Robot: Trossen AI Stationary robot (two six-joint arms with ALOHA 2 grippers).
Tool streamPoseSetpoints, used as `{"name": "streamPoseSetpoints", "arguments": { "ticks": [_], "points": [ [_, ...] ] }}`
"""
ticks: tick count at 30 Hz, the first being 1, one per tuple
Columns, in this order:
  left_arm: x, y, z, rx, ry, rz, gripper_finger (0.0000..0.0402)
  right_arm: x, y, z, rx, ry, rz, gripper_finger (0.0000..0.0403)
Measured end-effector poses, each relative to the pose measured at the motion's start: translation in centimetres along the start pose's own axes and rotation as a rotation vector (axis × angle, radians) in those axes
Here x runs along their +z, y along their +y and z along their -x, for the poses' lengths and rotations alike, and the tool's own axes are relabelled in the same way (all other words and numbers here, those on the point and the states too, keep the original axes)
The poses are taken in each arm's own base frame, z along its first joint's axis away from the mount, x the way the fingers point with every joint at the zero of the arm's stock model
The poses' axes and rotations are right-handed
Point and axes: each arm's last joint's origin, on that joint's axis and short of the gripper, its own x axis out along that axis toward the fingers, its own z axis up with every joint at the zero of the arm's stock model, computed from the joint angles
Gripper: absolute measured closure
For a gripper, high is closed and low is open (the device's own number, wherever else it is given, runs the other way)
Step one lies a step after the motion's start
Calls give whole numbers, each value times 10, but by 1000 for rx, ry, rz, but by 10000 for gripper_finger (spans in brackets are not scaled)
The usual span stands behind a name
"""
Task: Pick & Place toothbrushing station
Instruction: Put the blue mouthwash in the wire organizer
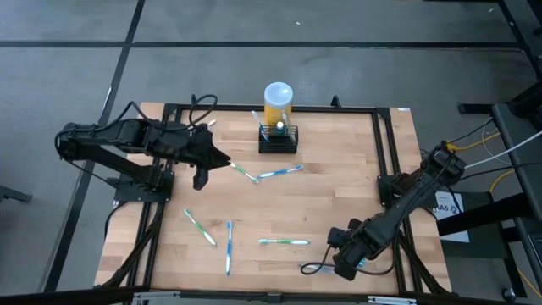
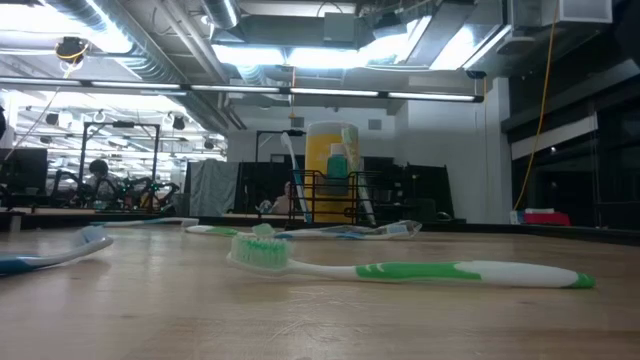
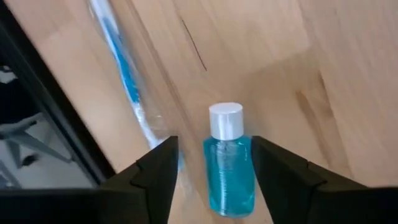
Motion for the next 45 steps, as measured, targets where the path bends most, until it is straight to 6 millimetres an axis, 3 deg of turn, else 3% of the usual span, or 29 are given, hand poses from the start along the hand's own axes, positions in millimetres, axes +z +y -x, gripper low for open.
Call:
{"name": "streamPoseSetpoints", "arguments": {
  "ticks": [13,17,20,24,26,31,38,41,45],
  "points": [
    [2,-9,2,-28,-47,39,343,-3,10,-43,-49,19,101,188],
    [2,-11,3,-10,-60,53,343,-2,10,-47,-80,-14,95,193],
    [1,-12,3,-3,-64,64,343,-2,7,-47,-115,-40,83,223],
    [1,-14,4,16,-74,70,343,-1,5,-46,-146,-66,101,309],
    [0,-14,4,26,-80,72,343,1,2,-43,-176,-136,113,310],
    [0,-16,5,83,-108,85,343,19,-7,-3,-174,-383,34,310],
    [-4,-18,9,293,-193,96,343,62,-50,78,-231,-951,-262,310],
    [-7,-18,11,371,-220,112,343,87,-67,106,-266,-1173,-363,310],
    [-10,-20,14,434,-250,126,343,132,-93,128,-354,-1298,-422,310]
  ]
}}
